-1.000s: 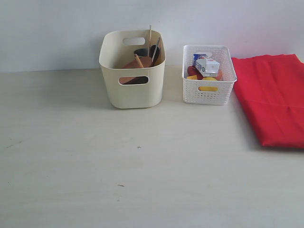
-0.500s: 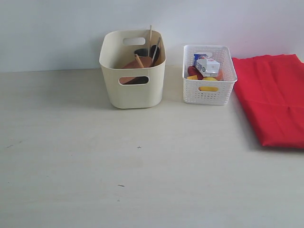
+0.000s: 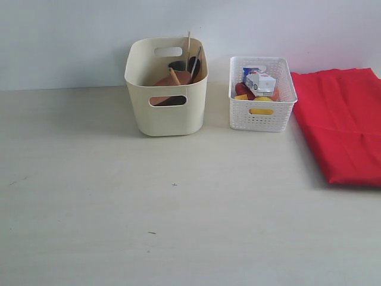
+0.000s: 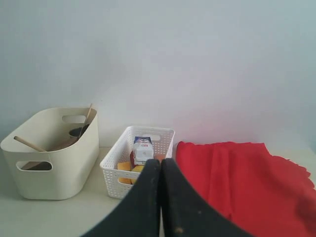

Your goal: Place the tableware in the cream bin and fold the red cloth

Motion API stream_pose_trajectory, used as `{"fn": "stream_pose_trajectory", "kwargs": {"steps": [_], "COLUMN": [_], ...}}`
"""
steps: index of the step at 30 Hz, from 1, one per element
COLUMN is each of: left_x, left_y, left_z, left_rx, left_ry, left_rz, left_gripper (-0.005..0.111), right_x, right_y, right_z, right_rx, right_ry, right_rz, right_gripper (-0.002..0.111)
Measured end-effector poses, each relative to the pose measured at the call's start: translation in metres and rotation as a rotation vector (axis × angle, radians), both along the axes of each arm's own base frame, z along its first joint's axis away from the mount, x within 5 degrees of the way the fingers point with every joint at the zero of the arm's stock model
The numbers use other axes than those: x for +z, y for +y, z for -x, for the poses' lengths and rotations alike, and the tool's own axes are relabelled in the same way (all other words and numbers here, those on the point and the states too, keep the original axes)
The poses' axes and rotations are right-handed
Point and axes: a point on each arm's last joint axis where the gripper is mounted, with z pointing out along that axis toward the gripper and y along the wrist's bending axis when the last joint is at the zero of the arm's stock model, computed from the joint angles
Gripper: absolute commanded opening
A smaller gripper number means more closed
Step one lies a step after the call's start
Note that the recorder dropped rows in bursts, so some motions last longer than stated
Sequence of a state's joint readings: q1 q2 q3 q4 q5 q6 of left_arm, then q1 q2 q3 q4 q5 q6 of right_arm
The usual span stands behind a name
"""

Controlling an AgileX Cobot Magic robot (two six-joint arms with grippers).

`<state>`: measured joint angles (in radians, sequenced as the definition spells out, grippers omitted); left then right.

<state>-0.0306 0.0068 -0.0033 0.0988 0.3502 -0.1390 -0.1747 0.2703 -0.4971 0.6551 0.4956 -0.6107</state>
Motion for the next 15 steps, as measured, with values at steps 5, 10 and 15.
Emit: {"fn": "stream_pose_trajectory", "kwargs": {"steps": [5, 10, 15], "left_x": [-0.0002, -0.0008, -0.0008], "left_y": [-0.0012, -0.0017, -0.0018], "left_z": [0.0001, 0.0002, 0.0002], "left_rx": [-0.030, -0.043, -0.044], "left_ry": [0.002, 0.009, 0.009], "left_rz": [-0.061, -0.085, -0.087], "left_gripper": [0.000, 0.000, 0.000], "right_x": [0.0000, 0.0000, 0.0000], "right_y": [0.0000, 0.0000, 0.0000], "right_z": [0.0000, 0.0000, 0.0000], "right_rx": [0.000, 0.000, 0.000], "right_ry": [0.000, 0.000, 0.000], "right_rz": [0.000, 0.000, 0.000], "right_gripper": [0.000, 0.000, 0.000]}}
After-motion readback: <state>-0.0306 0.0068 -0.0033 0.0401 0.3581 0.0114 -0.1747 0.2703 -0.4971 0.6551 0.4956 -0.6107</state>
